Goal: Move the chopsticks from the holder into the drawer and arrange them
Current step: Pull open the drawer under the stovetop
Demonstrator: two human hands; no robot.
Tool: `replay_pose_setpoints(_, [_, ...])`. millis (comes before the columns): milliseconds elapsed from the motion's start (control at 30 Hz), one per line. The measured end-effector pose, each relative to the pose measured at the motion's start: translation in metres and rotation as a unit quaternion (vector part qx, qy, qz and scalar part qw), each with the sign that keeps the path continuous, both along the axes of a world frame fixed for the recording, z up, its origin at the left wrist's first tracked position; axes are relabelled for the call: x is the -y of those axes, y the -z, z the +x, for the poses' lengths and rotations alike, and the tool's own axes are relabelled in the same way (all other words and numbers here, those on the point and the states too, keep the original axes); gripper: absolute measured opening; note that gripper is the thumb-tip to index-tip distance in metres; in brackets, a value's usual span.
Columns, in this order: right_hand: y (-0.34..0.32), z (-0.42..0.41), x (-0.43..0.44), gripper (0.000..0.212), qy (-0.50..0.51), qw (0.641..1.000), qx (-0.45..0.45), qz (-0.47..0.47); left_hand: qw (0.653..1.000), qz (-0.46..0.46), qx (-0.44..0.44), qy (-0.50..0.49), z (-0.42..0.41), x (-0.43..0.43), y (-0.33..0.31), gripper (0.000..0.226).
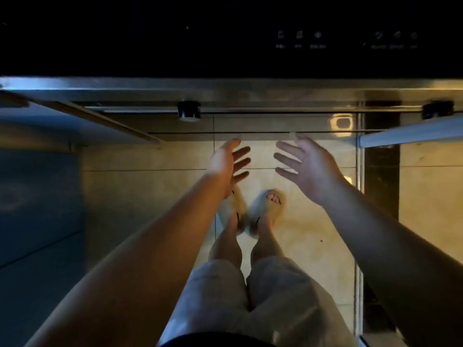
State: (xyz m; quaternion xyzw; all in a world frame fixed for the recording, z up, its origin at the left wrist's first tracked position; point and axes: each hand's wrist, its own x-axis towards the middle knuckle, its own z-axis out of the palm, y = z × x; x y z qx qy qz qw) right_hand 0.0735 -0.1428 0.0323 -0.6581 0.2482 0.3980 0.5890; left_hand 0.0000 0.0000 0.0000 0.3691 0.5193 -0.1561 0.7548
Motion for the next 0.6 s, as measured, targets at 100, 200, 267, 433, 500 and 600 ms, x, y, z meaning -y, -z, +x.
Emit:
replay_pose_setpoints(100, [0.024, 0.021, -0.004, 0.041, 0.064, 0.996, -0.032, 0.056, 0.997, -0.025, 0.029, -0.062, 0.017, -0.006, 0.021, 0.040])
replay_pose_setpoints(200, [0.043, 0.035, -0.006, 0.042, 0.103, 0.988, -0.042, 0.104, 0.991, -0.042, 0.057, -0.117, 0.029, -0.011, 0.034, 0.042])
replay_pose_setpoints(267, [0.055, 0.044, -0.005, 0.044, 0.123, 0.980, -0.049, 0.147, 0.986, -0.049, 0.072, -0.142, 0.035, -0.015, 0.041, 0.040])
replay_pose_setpoints(433, [0.068, 0.059, -0.008, 0.046, 0.193, 0.946, -0.058, 0.254, 0.980, -0.048, 0.103, -0.164, 0.040, -0.015, 0.048, 0.032])
replay_pose_setpoints(500, [0.070, 0.061, -0.007, 0.045, 0.206, 0.937, -0.058, 0.276, 0.977, -0.047, 0.121, -0.170, 0.040, -0.014, 0.049, 0.039])
replay_pose_setpoints(600, [0.070, 0.060, -0.004, 0.049, 0.217, 0.926, -0.059, 0.304, 0.967, -0.056, 0.151, -0.199, 0.042, -0.015, 0.044, 0.043])
